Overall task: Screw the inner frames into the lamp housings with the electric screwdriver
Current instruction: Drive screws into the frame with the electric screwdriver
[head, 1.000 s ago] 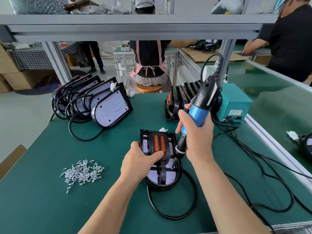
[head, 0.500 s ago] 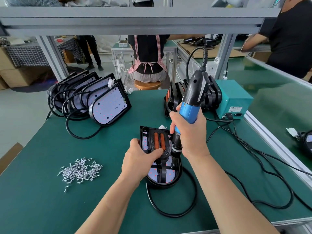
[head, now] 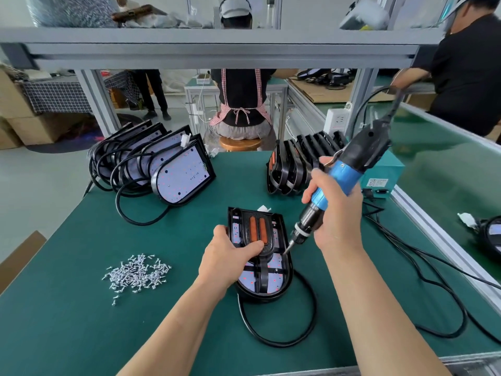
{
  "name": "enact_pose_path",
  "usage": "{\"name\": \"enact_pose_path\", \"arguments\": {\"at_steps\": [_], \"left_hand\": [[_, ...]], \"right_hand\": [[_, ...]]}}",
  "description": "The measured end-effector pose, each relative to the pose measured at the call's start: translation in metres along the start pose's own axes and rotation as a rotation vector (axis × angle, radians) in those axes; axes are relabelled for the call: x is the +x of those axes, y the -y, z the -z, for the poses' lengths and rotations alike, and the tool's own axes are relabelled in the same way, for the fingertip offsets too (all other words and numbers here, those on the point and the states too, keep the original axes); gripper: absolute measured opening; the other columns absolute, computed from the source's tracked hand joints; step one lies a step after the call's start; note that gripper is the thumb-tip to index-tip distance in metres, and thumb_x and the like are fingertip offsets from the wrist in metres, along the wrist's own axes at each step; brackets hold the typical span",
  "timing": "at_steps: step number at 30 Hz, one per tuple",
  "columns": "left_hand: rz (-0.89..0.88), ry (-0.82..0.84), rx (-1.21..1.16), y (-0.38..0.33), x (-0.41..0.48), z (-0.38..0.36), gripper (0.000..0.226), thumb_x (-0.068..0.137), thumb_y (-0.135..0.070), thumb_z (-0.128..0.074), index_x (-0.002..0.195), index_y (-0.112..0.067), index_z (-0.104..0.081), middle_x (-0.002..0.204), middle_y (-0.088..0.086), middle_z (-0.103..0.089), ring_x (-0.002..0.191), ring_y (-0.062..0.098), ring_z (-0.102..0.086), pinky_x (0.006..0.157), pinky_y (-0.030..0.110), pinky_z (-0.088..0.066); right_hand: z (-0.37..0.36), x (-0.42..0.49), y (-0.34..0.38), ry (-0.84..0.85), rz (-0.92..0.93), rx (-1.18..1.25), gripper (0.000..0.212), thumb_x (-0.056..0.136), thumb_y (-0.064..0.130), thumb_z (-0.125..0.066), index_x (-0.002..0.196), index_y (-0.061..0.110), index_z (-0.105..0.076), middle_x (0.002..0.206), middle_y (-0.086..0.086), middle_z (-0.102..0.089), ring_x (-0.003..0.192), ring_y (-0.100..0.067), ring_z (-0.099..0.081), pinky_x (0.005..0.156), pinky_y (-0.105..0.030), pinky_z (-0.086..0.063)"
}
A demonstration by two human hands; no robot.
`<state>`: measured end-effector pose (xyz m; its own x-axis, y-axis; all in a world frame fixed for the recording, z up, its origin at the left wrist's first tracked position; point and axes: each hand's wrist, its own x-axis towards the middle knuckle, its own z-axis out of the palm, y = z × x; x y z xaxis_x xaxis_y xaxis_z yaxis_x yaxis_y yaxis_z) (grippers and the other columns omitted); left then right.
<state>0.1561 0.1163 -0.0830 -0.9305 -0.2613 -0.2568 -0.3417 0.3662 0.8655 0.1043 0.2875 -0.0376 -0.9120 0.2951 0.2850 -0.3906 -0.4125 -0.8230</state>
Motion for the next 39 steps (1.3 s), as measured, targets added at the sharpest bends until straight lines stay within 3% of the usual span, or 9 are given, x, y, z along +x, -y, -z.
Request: {"name": "enact_pose_path", "arguments": {"at_steps": [4, 11, 15, 19, 23, 26, 30, 35, 39], "left_hand": [[0.003, 0.005, 0.008, 0.000, -0.001, 0.001, 0.078, 0.055, -0.062, -0.075, 0.114, -0.018, -0.049, 0.105, 0.000, -0.069, 0.097, 0.022, -0.067, 0.091, 0.051, -0.055], [-0.007, -0.021, 0.066, -0.003, -0.003, 0.000, 0.070, 0.057, -0.063, -0.073, 0.107, -0.019, -0.051, 0.098, -0.003, -0.070, 0.093, 0.019, -0.067, 0.089, 0.048, -0.056], [-0.056, -0.030, 0.104, 0.002, 0.002, 0.001, 0.055, 0.076, -0.059, -0.078, 0.105, -0.019, -0.055, 0.097, -0.005, -0.070, 0.093, 0.015, -0.066, 0.090, 0.043, -0.055], [-0.085, -0.081, 0.129, 0.009, 0.001, 0.006, 0.054, 0.089, -0.067, -0.057, 0.113, -0.020, -0.061, 0.104, -0.008, -0.069, 0.106, 0.017, -0.064, 0.091, 0.035, -0.049], [-0.196, -0.352, 0.334, 0.023, 0.005, 0.031, 0.019, 0.100, -0.026, -0.054, 0.107, -0.015, -0.067, 0.099, 0.002, -0.070, 0.099, 0.029, -0.062, 0.079, 0.035, -0.044], [-0.191, -0.429, 0.558, 0.040, 0.010, 0.060, 0.021, 0.093, -0.008, -0.054, 0.100, -0.016, -0.072, 0.104, 0.005, -0.070, 0.097, 0.031, -0.060, 0.081, 0.036, -0.046], [-0.098, -0.334, 0.766, 0.055, 0.015, 0.086, 0.020, 0.090, -0.013, -0.061, 0.106, -0.021, -0.072, 0.108, 0.002, -0.070, 0.107, 0.030, -0.055, 0.090, 0.037, -0.046], [-0.071, -0.268, 0.766, 0.059, 0.019, 0.097, 0.024, 0.088, -0.015, -0.068, 0.110, -0.024, -0.069, 0.110, 0.001, -0.069, 0.109, 0.027, -0.059, 0.091, 0.036, -0.047], [-0.091, -0.276, 0.693, 0.061, 0.019, 0.099, 0.017, 0.085, -0.006, -0.067, 0.094, -0.020, -0.069, 0.095, 0.000, -0.070, 0.097, 0.028, -0.063, 0.083, 0.036, -0.049]], "right_hand": [[0.011, 0.005, 0.004, -0.129, -0.029, 0.066, 0.017, 0.087, 0.016, -0.068, 0.101, 0.016, -0.058, 0.058, -0.001, -0.053, 0.055, -0.017, -0.049, 0.060, -0.023, -0.042], [0.045, -0.009, -0.036, -0.387, -0.421, 0.338, 0.018, 0.091, 0.021, -0.070, 0.094, 0.019, -0.053, 0.068, 0.003, -0.054, 0.053, -0.011, -0.052, 0.054, -0.022, -0.040], [0.054, -0.011, -0.049, -0.349, -0.432, 0.400, 0.011, 0.095, 0.024, -0.063, 0.092, 0.018, -0.055, 0.068, 0.004, -0.053, 0.051, -0.010, -0.049, 0.052, -0.022, -0.038], [0.055, -0.012, -0.054, -0.302, -0.437, 0.389, 0.012, 0.095, 0.028, -0.063, 0.095, 0.018, -0.057, 0.067, 0.005, -0.054, 0.052, -0.010, -0.049, 0.052, -0.022, -0.040], [0.059, -0.012, -0.054, -0.290, -0.438, 0.400, 0.015, 0.095, 0.030, -0.065, 0.097, 0.017, -0.057, 0.068, 0.004, -0.054, 0.053, -0.010, -0.049, 0.052, -0.023, -0.040], [0.060, -0.010, -0.055, -0.296, -0.428, 0.437, 0.015, 0.095, 0.030, -0.065, 0.095, 0.017, -0.057, 0.068, 0.004, -0.054, 0.052, -0.010, -0.049, 0.051, -0.023, -0.040], [0.061, -0.010, -0.056, -0.303, -0.432, 0.450, 0.016, 0.094, 0.030, -0.065, 0.096, 0.017, -0.057, 0.068, 0.004, -0.054, 0.053, -0.010, -0.049, 0.051, -0.023, -0.039], [0.061, -0.010, -0.056, -0.294, -0.434, 0.453, 0.015, 0.094, 0.030, -0.066, 0.095, 0.017, -0.058, 0.068, 0.004, -0.054, 0.053, -0.010, -0.049, 0.050, -0.023, -0.039], [0.062, -0.011, -0.055, -0.291, -0.436, 0.453, 0.015, 0.094, 0.030, -0.066, 0.094, 0.018, -0.058, 0.068, 0.004, -0.054, 0.053, -0.010, -0.049, 0.050, -0.022, -0.040]]}}
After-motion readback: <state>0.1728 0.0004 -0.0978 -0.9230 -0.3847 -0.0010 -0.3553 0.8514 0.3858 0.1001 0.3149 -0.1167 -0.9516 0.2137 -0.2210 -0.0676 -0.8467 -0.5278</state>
